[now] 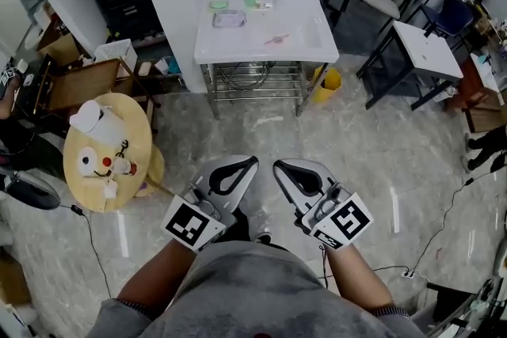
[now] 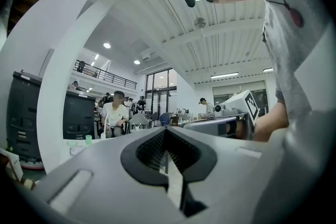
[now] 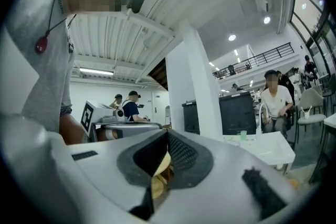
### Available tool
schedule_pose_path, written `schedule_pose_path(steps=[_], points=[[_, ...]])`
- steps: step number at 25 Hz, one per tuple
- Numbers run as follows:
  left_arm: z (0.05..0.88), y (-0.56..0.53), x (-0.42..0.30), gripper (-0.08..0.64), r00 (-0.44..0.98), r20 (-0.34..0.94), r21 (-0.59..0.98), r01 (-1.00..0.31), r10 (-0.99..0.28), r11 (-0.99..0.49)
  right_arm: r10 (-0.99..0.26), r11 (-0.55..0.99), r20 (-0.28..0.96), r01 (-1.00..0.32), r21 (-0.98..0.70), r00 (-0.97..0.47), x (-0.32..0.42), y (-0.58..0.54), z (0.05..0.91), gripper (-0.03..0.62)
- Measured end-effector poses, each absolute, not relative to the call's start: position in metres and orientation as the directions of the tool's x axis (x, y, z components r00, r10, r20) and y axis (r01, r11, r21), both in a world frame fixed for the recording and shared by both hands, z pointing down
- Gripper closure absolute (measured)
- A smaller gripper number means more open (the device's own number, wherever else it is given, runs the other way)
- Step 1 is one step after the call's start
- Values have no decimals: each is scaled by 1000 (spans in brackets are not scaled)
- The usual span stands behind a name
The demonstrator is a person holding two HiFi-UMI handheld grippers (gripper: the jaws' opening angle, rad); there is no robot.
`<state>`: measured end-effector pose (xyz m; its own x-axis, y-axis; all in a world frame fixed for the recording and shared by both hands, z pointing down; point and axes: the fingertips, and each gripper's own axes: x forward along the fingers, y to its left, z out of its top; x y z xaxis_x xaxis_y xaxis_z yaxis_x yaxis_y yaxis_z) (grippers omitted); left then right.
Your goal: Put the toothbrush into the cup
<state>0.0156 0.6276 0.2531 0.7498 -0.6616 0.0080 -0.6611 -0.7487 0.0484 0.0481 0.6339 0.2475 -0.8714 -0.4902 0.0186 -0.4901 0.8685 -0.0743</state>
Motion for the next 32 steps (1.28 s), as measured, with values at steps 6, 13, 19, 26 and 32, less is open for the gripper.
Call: schedule_pose_path(steps=[6,13,19,26,32], points=[[256,581,0,555,765,9,59,-643,-643,-764,-511,856,27,-512,-68,-859,32,585,248,578],[258,537,-18,555,780,18,92,-625,-626,-775,-528,845,39,-530,-75,-848,12,540,252,578],[263,507,-38,555,795,15,106,-604,-606,-790,-550,830,53,-552,-74,-834,-6,508,258,578],[272,484,-56,555,813,11,110,-579,-582,-808,-567,817,61,-570,-85,-821,-25,485,266,578],[283,461,-61,555,809,12,94,-586,-588,-805,-570,813,65,-573,-102,-819,-26,461,271,578]])
